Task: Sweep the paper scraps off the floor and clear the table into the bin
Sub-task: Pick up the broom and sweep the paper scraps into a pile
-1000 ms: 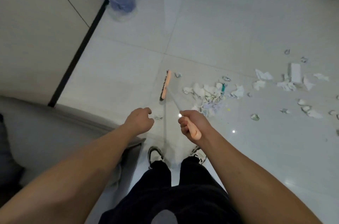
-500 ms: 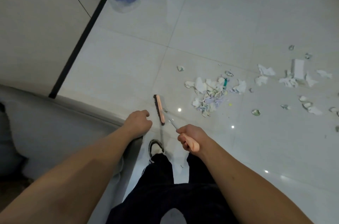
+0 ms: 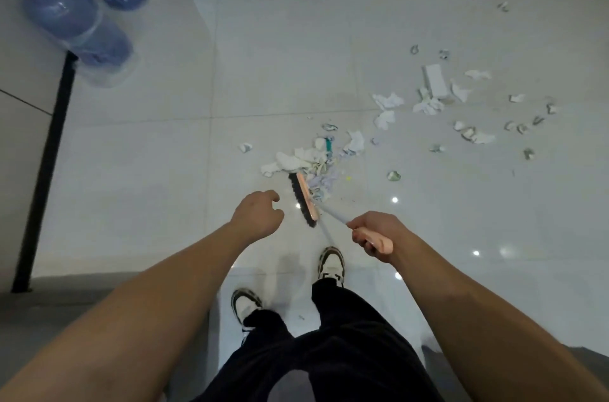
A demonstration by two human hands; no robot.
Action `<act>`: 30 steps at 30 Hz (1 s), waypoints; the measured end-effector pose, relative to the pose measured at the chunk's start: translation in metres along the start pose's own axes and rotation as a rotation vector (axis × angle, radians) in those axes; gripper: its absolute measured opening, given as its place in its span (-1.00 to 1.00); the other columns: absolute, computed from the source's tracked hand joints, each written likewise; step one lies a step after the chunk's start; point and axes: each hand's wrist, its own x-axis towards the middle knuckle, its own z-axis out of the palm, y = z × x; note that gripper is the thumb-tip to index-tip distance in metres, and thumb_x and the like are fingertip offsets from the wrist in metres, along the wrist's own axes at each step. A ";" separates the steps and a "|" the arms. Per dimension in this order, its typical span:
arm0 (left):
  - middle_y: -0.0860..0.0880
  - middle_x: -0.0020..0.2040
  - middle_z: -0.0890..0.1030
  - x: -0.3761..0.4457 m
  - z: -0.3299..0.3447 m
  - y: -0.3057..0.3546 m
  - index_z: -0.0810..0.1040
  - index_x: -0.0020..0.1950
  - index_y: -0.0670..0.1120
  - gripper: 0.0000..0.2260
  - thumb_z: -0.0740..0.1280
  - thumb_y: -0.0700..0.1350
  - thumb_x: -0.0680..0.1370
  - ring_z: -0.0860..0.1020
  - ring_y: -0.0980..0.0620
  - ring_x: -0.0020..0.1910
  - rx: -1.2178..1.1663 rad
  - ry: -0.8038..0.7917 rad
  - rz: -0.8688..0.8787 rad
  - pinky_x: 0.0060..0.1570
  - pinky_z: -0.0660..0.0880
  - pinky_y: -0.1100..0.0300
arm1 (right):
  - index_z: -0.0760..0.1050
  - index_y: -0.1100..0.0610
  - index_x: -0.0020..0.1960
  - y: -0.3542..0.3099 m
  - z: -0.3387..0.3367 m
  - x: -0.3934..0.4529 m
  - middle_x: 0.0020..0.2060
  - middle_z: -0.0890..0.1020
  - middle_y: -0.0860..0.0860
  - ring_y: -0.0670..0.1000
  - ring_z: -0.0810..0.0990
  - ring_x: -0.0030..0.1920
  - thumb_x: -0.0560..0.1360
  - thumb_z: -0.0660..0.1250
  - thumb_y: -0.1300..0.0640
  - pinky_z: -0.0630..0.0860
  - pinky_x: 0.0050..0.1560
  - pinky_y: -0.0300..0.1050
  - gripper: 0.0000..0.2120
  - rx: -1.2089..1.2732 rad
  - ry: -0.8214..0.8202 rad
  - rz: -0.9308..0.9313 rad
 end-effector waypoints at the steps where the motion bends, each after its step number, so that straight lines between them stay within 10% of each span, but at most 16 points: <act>1: -0.09 0.28 0.50 0.004 0.001 0.015 0.44 0.38 -0.03 -0.59 0.27 -0.05 0.52 0.46 -0.08 0.24 0.013 -0.004 0.035 0.07 0.36 0.17 | 0.55 0.31 -0.04 -0.006 -0.014 0.002 -0.43 0.49 0.14 -0.04 0.37 -0.63 0.46 0.40 0.30 0.25 -0.66 -0.28 -0.89 0.009 0.028 -0.010; 14: -0.07 0.29 0.51 0.051 -0.040 0.056 0.45 0.37 -0.03 -0.59 0.27 -0.05 0.52 0.46 -0.06 0.24 0.067 0.036 0.030 0.03 0.37 0.18 | 0.44 0.25 -0.27 -0.072 -0.026 -0.001 -0.45 0.36 0.09 -0.02 0.28 -0.56 0.51 0.32 0.36 0.18 -0.61 -0.33 -0.80 0.034 0.078 -0.107; 30: -0.11 0.26 0.53 0.143 -0.151 -0.086 0.44 0.37 -0.04 -0.60 0.27 -0.06 0.52 0.49 -0.08 0.18 0.005 0.013 -0.072 -0.05 0.37 0.20 | 0.36 0.21 0.07 -0.173 0.200 0.036 -0.41 0.41 0.04 -0.13 0.37 -0.64 0.65 0.21 0.16 0.25 -0.67 -0.37 -0.89 0.211 -0.405 0.135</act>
